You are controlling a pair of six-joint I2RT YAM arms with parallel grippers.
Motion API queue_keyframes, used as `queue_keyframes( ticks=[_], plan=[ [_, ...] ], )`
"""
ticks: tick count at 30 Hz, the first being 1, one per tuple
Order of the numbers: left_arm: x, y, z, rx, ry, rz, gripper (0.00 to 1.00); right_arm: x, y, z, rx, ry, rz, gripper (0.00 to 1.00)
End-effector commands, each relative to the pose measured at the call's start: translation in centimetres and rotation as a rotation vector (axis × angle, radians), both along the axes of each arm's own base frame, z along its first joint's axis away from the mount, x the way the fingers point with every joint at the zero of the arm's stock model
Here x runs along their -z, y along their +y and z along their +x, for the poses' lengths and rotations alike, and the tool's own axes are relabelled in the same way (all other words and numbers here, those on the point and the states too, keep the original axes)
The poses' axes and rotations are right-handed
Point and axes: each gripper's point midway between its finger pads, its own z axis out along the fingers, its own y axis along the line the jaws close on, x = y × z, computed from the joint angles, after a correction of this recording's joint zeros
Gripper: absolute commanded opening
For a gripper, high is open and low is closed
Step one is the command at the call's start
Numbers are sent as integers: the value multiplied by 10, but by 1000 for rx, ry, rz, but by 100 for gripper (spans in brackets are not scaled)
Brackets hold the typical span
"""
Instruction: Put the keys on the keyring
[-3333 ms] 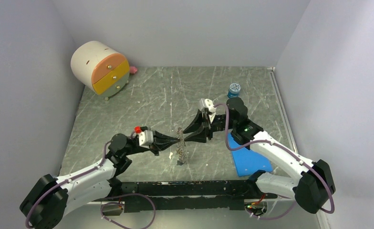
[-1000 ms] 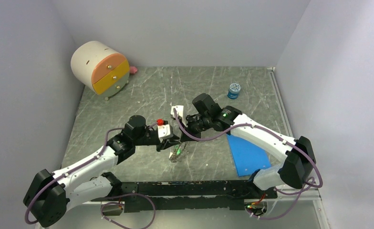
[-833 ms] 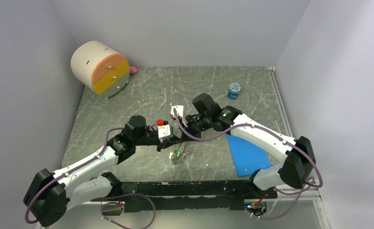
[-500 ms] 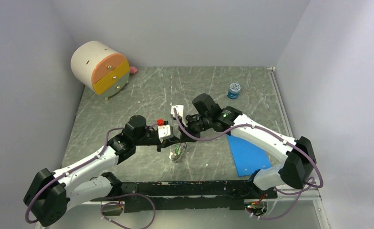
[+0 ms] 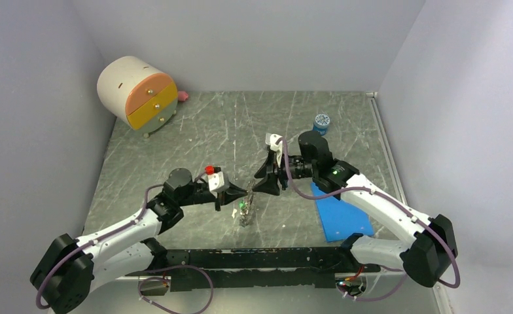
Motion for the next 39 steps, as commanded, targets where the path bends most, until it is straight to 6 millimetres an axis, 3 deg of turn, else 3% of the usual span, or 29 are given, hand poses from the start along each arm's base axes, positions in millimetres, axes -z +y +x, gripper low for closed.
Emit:
queue_keyframes(
  ticks=[1,8,14,20,25,30,33,39],
  plan=[
    [-60,1,2,-16,-116,-225,3,-19,7,-8,-60,12,125,52],
    [-78,13,-1,-32,-154,-356,3,-37,5,-6,-6,-39,229,52],
    [-85,18,0,-38,-158,-408,3,-55,9,-19,-60,-25,319,33],
    [-85,16,1,-22,-139,-413,3,-49,16,-15,-64,15,305,29],
    [-86,16,2,-16,-138,-411,3,-44,19,-13,-73,34,278,17],
    [-85,16,1,-11,-136,-408,3,-35,18,-7,-38,37,244,15],
    [-86,15,0,-7,-134,-408,3,-33,20,-7,-52,52,228,1],
    [-88,17,1,-16,-138,-413,2,-31,18,-7,-48,40,220,0]
  ],
)
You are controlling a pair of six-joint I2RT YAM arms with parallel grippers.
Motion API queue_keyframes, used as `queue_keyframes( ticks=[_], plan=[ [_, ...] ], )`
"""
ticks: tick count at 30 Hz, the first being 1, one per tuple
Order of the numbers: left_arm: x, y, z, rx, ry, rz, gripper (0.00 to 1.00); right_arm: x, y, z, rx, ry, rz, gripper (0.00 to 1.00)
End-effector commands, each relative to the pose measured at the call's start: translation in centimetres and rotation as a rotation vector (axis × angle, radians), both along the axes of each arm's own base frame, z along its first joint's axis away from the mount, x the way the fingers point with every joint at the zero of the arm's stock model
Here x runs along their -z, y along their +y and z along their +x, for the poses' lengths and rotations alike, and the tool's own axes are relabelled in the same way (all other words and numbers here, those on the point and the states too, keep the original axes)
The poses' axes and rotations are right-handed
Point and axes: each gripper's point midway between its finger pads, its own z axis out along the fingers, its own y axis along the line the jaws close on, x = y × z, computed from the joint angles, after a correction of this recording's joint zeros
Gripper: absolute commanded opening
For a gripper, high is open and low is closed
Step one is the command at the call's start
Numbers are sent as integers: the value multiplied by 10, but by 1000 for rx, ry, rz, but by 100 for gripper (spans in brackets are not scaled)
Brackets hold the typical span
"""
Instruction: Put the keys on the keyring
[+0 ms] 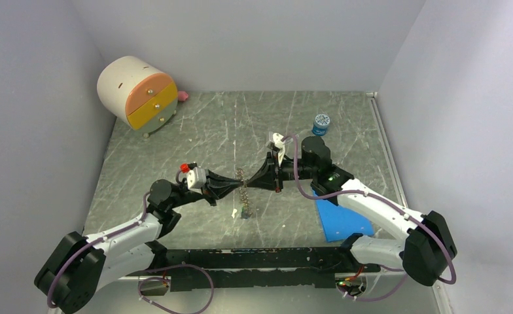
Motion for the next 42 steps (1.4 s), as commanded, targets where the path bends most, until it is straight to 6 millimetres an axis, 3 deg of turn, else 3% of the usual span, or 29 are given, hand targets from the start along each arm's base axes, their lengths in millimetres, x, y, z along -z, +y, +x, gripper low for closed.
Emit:
queue_keyframes(
  ticks=[1,9,10,12,15,21,25,30,33,36,42],
  plan=[
    [-31,3,-4,8,-88,-68,3,-16,1,2,-3,-71,24,0],
    [-31,4,-5,6,-88,-64,3,-12,-6,1,15,-103,4,0],
    [-31,5,-5,5,-88,-63,3,-14,-7,2,26,-113,8,5],
    [-31,5,-5,4,-90,-61,3,-21,-8,4,51,-137,22,25],
    [-30,5,-5,3,-84,-57,2,-30,-10,6,70,-168,49,41],
    [-30,6,-6,6,-84,-56,3,-31,-3,8,40,-159,47,46],
    [-31,5,-8,13,-88,-59,3,-26,3,12,23,-126,28,42],
    [-30,5,-8,20,-86,-57,2,-27,6,12,6,-117,30,29],
    [-29,6,-8,16,-85,-55,3,-27,5,13,12,-121,28,19],
    [-30,6,-8,14,-89,-53,3,-21,4,12,9,-113,7,0],
    [-32,7,-8,4,-96,-58,3,-3,3,9,-15,-85,-27,0]
  ],
)
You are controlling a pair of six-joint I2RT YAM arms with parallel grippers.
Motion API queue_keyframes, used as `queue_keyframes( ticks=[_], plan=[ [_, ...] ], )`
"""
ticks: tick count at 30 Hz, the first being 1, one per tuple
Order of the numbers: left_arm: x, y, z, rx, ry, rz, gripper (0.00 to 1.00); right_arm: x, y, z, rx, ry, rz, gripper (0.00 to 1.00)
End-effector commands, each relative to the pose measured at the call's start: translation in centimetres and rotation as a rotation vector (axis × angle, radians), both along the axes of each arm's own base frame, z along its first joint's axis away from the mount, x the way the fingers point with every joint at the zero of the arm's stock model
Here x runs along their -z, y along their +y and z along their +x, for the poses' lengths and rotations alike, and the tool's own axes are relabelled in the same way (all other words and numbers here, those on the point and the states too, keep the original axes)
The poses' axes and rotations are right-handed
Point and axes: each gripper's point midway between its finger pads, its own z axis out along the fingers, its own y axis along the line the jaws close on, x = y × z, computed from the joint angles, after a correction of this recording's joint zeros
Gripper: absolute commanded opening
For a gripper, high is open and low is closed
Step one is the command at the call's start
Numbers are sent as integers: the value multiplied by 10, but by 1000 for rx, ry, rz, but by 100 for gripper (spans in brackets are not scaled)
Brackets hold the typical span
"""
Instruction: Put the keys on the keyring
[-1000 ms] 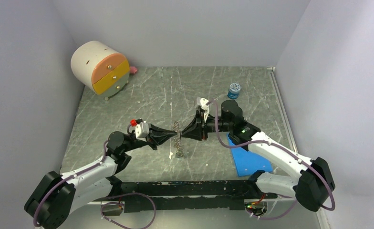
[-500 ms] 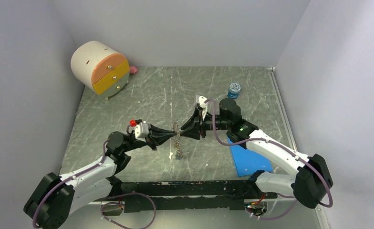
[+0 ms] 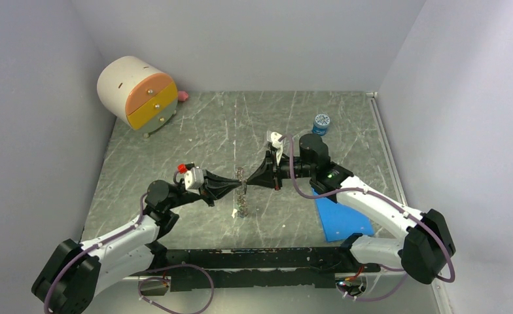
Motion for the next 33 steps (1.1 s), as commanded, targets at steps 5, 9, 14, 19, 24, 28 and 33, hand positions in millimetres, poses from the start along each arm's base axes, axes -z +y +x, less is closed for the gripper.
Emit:
queue_keyframes(
  ticks=[5,9,14,19,24,28,33],
  plan=[
    [-30,3,-6,5,-94,-66,3,6,1,-1,-28,-19,-10,0],
    [-30,4,-5,2,-97,-67,3,19,1,-1,-27,7,-35,0],
    [-30,4,-6,-1,-101,-77,2,31,1,0,-27,31,-54,0],
    [-30,3,-6,6,-99,-74,3,31,6,0,-61,45,-51,0],
    [-26,3,-4,5,-92,-65,3,26,11,-1,-98,44,-35,0],
    [-22,2,-3,5,-82,-56,3,18,14,-1,-108,41,-9,0],
    [-16,2,-2,-5,-69,-38,2,14,13,2,-88,26,-10,7]
  ],
)
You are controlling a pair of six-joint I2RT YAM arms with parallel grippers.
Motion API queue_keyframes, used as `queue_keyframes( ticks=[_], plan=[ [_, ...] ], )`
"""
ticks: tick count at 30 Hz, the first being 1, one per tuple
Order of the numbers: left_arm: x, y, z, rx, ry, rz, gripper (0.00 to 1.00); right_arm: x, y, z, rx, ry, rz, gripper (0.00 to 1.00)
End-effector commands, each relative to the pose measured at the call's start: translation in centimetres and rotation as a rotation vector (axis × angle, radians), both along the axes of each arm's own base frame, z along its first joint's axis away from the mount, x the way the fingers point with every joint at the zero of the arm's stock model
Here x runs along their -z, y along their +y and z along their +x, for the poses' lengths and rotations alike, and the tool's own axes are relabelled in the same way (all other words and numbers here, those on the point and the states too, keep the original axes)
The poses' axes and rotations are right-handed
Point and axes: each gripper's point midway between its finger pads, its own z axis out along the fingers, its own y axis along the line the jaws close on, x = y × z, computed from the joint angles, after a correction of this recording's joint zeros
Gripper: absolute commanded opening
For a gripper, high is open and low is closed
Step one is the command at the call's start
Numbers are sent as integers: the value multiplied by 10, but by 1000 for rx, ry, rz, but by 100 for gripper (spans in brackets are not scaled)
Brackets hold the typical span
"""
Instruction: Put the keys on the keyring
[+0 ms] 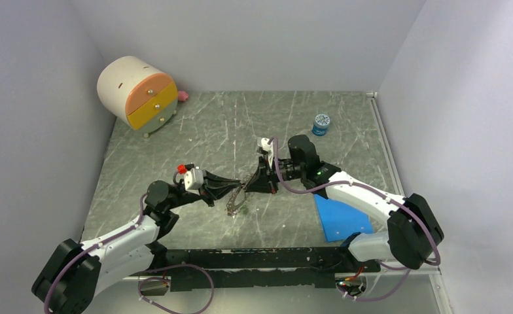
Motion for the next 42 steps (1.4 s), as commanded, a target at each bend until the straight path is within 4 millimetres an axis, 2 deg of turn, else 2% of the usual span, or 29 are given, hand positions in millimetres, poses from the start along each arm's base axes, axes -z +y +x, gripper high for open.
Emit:
queue_keyframes(
  ticks=[1,5,8,12,17,23,30,32,37,40,42],
  plan=[
    [-16,2,-1,-6,-65,-33,2,-31,4,6,0,-87,64,12],
    [-17,2,-1,-11,-66,-27,2,-30,-2,12,64,-119,51,33],
    [-17,3,0,-15,-67,-22,2,-26,-7,19,128,-134,27,43],
    [-17,3,0,-22,-68,-11,3,-26,-13,21,167,-142,17,49],
    [-16,5,1,-34,-63,-5,2,-39,-16,15,158,-189,67,58],
    [-11,6,7,-63,-40,6,2,-41,-16,17,168,-192,65,60],
    [-1,7,31,-158,37,62,3,-25,-22,34,274,-177,6,68],
    [-4,5,37,-167,40,87,3,-22,-27,39,326,-173,-6,72],
    [-16,-3,65,-224,55,108,3,-14,-44,55,471,-176,-29,92],
    [-22,-11,84,-243,65,110,3,-9,-55,64,548,-173,-51,99],
    [-26,-16,101,-262,82,100,2,-5,-64,71,612,-166,-64,99]
  ],
)
